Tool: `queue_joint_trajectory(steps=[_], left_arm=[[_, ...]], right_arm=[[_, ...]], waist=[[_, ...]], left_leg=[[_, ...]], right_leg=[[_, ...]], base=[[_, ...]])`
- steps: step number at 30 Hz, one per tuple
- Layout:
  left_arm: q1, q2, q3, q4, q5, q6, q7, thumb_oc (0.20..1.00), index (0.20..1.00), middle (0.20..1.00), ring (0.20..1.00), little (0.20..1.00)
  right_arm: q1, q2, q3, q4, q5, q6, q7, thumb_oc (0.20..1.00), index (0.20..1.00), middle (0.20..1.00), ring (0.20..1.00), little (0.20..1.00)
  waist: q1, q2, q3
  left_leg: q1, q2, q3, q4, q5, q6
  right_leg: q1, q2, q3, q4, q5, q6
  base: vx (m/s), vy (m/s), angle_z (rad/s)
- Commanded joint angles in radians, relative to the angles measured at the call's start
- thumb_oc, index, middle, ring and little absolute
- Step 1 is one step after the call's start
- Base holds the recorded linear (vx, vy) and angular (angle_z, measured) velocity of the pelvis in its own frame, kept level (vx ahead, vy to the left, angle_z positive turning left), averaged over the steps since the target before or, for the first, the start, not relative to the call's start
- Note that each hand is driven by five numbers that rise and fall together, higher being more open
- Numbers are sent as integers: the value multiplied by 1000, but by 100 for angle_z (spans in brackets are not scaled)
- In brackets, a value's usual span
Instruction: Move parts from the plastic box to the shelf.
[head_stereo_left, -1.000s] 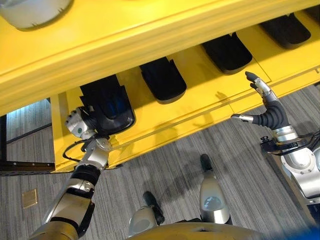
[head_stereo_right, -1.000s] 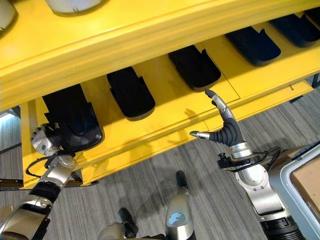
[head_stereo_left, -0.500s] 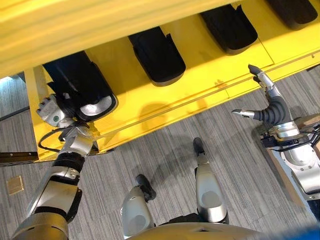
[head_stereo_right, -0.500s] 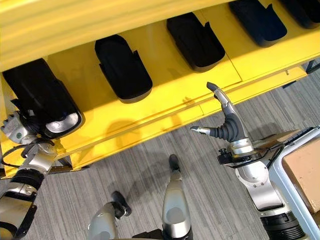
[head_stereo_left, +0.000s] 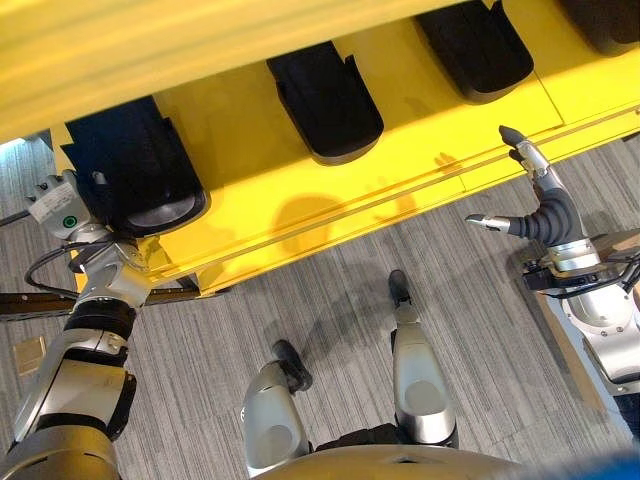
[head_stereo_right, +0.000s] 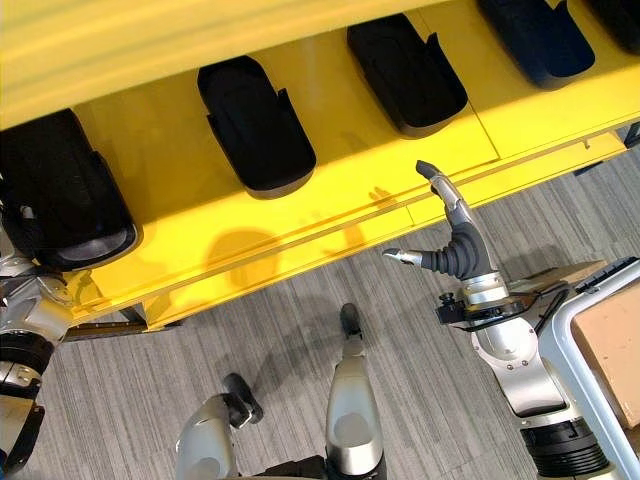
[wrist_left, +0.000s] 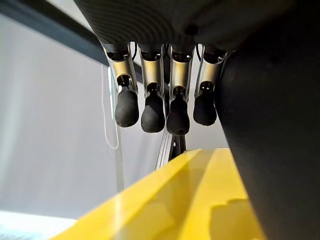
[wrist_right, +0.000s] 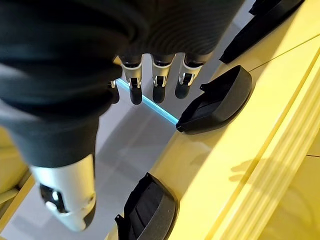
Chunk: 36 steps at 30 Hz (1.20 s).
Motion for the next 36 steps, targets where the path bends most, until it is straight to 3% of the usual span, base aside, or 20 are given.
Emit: queue_joint_trajectory(steps=[1,5,19,36], left_arm=[[0,94,33,20,73,-4,5,200,200,200,200,200],[-10,104,18,19,119,-5,-22,200,200,200,200,200],[-29,121,17,35,78,6,-27,200,200,200,200,200],[-64,128,33,54,-44,112,-11,200,200,200,200,200]], right_arm=[[-30,-53,-72,-10,3,-41,-12,1000,1000,1000,1000,1000],[-37,-60,-71,-9,10,-33,-3,1000,1000,1000,1000,1000],[-35,-85,-71,-7,6,-34,-4,1000,1000,1000,1000,1000],[-29,-82,-71,-21,17,-10,3,1000,1000,1000,1000,1000]], waist=[[12,3,-45],[9,5,-44],[-2,10,-38],[-10,-2,-27]], left_leg=[[6,-48,45,-49,88,59],[4,-46,46,-44,86,60],[-4,-44,47,-38,86,57],[-33,-29,40,-2,74,58]], right_leg=[[1,-68,-55,158,-97,43],[-4,-70,-55,163,-95,42],[-26,-69,-46,180,-97,39],[-56,-57,-35,208,-104,35]], base=[[15,39,-1],[5,9,0],[6,7,0],[10,1,0]])
